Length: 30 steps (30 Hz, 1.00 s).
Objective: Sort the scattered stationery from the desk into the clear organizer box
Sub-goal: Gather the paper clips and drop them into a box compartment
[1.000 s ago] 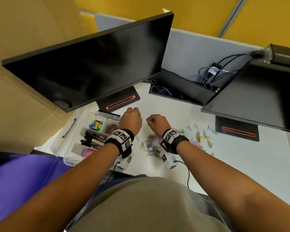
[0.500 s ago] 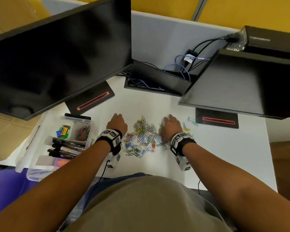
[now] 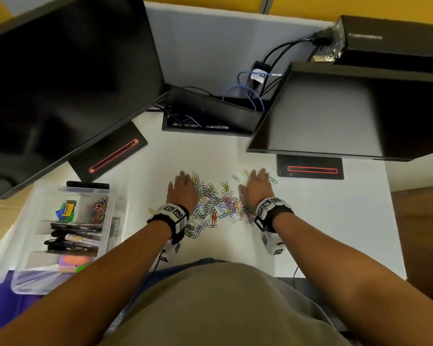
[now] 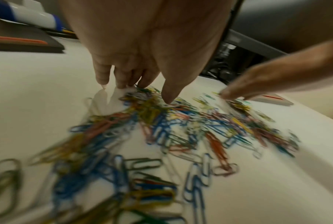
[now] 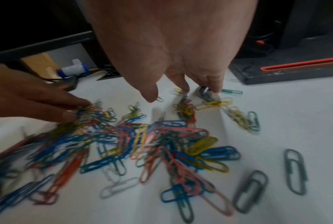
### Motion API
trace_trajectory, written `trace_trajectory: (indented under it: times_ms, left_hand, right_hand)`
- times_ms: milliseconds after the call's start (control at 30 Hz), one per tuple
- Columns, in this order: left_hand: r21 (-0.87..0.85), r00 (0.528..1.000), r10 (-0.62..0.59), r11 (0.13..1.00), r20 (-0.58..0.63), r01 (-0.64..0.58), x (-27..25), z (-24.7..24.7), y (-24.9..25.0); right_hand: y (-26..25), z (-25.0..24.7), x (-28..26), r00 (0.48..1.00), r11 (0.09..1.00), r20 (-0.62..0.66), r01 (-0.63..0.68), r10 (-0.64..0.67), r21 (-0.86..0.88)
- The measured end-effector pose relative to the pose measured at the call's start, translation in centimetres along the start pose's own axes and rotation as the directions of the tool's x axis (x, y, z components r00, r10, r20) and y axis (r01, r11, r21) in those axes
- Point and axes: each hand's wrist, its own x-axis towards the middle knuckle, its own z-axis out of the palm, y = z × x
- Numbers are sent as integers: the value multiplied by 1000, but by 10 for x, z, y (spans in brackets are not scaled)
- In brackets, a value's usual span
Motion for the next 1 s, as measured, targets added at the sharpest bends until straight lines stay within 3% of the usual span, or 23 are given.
trace_trajectory:
  times_ms: [167, 300, 433, 667, 1000]
  left_hand:
    - [21, 995, 103, 995, -11, -103, -5, 5, 25]
    - [-43, 993, 113, 992, -43, -115, -3, 2, 21]
    - [-46, 993, 112, 993, -40, -113, -2, -2, 20]
    - [-28, 992, 113, 993, -63, -115, -3, -6, 29]
    - [16, 981, 180, 984, -74, -179, 1, -9, 31]
  right_hand:
    - [-29, 4, -9, 967, 971, -84, 235, -239, -51]
    - [-22, -7, -3, 949, 980, -245, 199, -197, -19]
    - [6, -22, 14, 989, 998, -146, 5, -14, -61]
    - [15, -15, 19, 997, 997, -33, -69, 67, -44]
    - [-27, 6, -9, 971, 971, -39, 236, -237, -18]
